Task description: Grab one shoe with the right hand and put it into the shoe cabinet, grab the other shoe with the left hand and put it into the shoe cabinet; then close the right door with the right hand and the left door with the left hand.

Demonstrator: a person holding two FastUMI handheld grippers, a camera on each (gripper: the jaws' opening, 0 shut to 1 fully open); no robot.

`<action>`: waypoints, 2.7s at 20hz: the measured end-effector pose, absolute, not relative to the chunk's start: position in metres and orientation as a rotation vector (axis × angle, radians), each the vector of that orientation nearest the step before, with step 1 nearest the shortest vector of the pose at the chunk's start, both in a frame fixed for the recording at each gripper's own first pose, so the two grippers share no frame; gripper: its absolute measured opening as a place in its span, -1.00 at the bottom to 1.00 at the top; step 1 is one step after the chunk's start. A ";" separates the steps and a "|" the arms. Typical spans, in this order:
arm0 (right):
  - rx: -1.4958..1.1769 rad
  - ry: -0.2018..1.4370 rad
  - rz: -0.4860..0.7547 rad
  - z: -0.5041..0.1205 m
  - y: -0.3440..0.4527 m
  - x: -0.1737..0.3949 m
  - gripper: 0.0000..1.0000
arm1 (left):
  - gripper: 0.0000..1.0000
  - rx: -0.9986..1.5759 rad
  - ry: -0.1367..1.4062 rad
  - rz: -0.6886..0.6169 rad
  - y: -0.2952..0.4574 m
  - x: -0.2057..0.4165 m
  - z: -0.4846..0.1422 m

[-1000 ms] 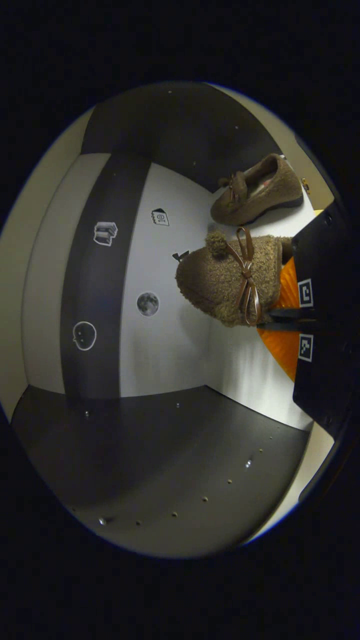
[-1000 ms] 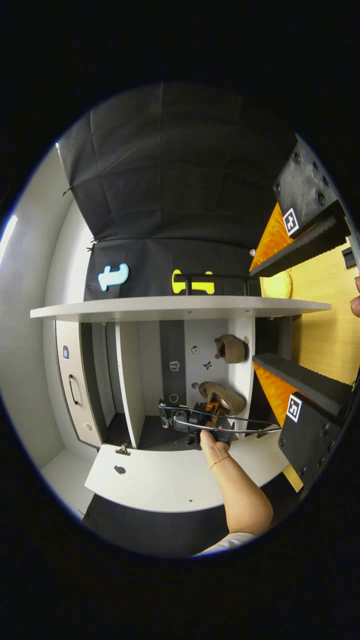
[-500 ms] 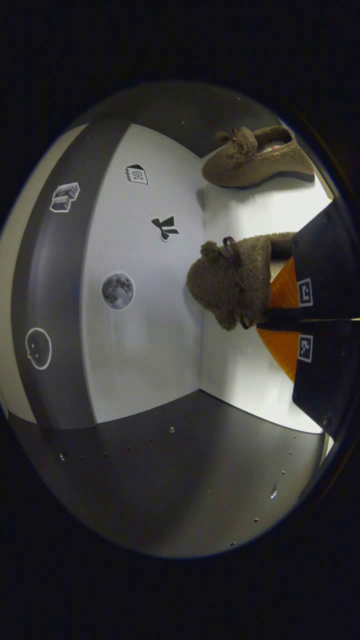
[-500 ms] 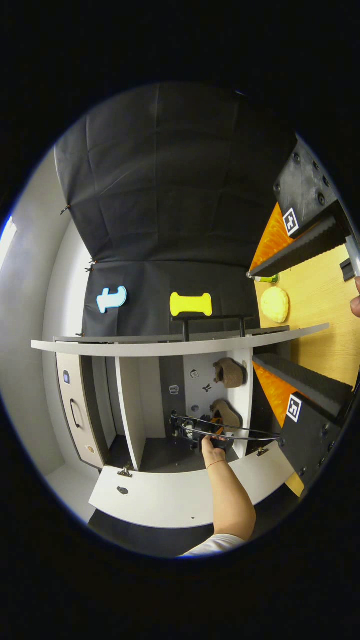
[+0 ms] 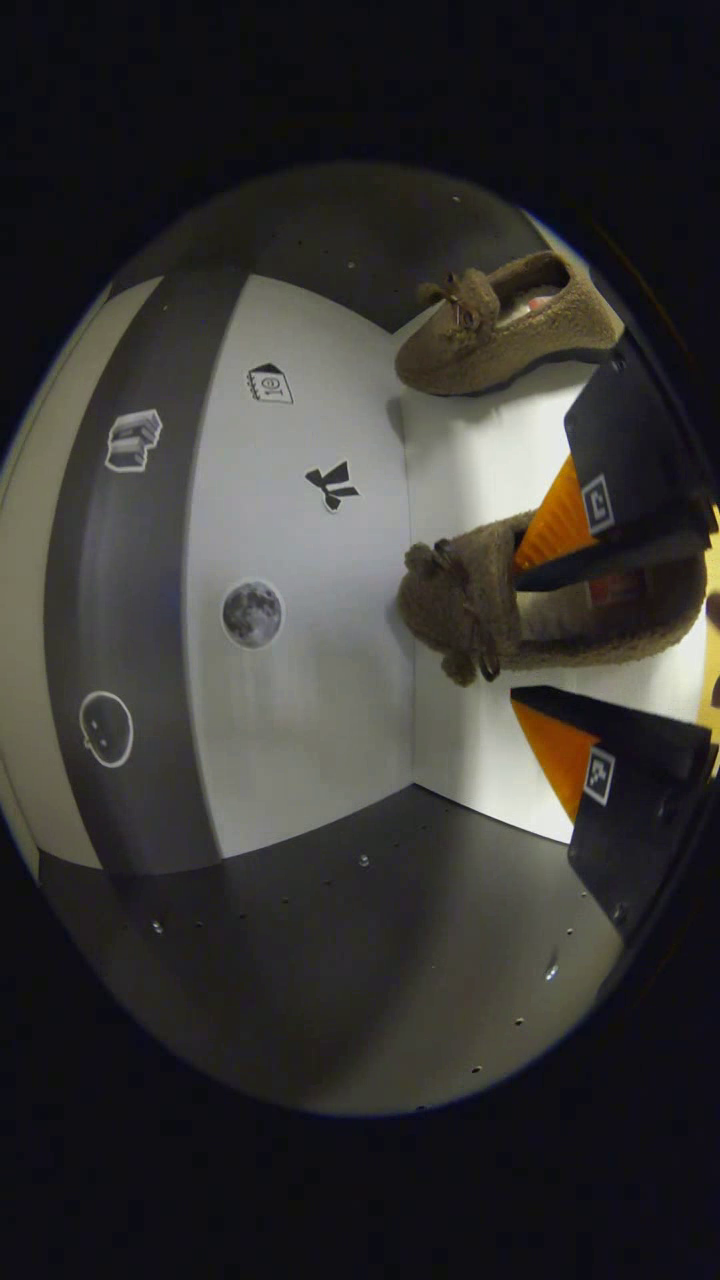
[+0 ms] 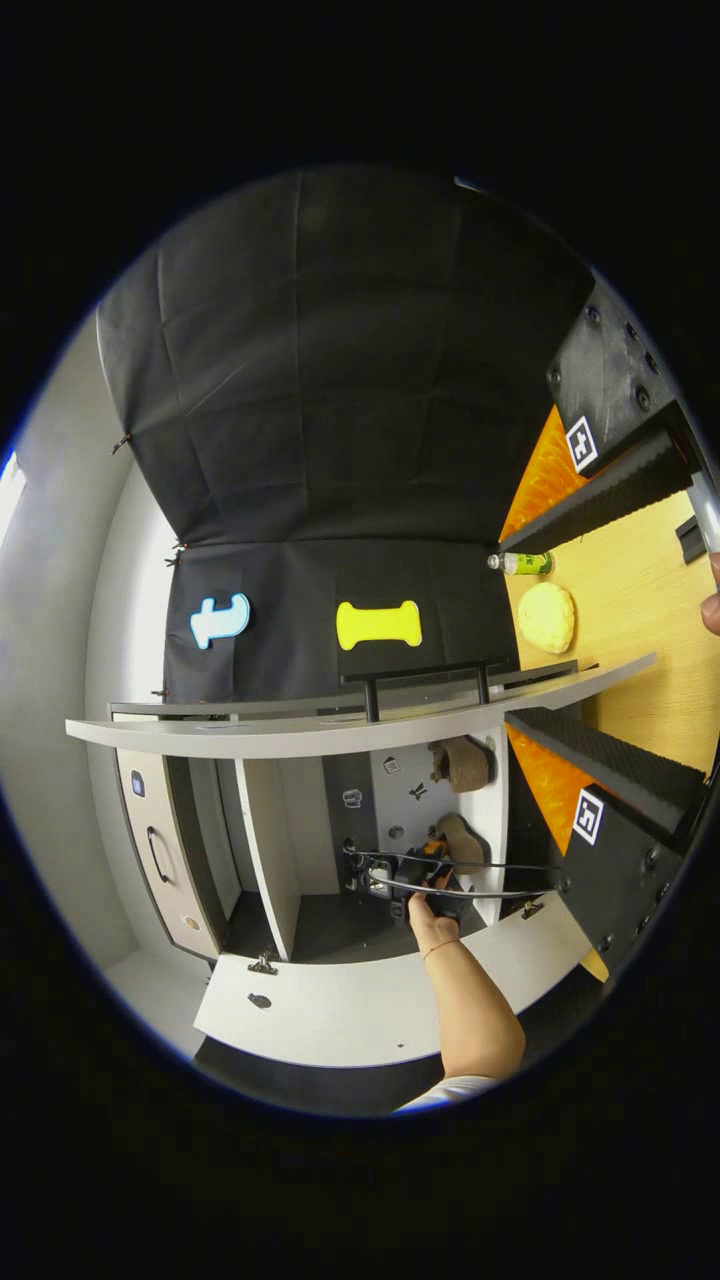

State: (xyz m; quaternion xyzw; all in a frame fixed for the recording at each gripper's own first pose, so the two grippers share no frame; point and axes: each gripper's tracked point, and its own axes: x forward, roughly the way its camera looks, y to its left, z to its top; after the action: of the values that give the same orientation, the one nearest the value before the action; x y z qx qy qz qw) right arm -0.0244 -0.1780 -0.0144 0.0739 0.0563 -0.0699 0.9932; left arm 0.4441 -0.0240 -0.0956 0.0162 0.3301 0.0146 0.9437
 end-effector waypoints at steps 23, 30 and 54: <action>0.181 0.141 -0.131 -0.022 -0.230 0.040 0.97 | 1.00 0.040 0.019 -0.126 -0.075 0.213 0.090; 0.214 0.137 -0.106 -0.023 -0.234 0.086 0.97 | 0.93 -0.041 -0.039 -0.056 -0.055 0.124 0.077; 0.211 0.093 -0.065 -0.015 -0.122 0.084 0.96 | 0.93 -0.017 -0.065 0.015 0.036 -0.001 0.036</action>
State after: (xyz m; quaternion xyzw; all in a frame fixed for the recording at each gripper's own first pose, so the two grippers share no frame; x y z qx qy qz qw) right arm 0.0837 -0.1217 -0.0152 0.1051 0.0463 -0.0324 0.9929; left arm -0.0008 0.0360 0.0362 -0.0084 -0.0325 0.0076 0.9994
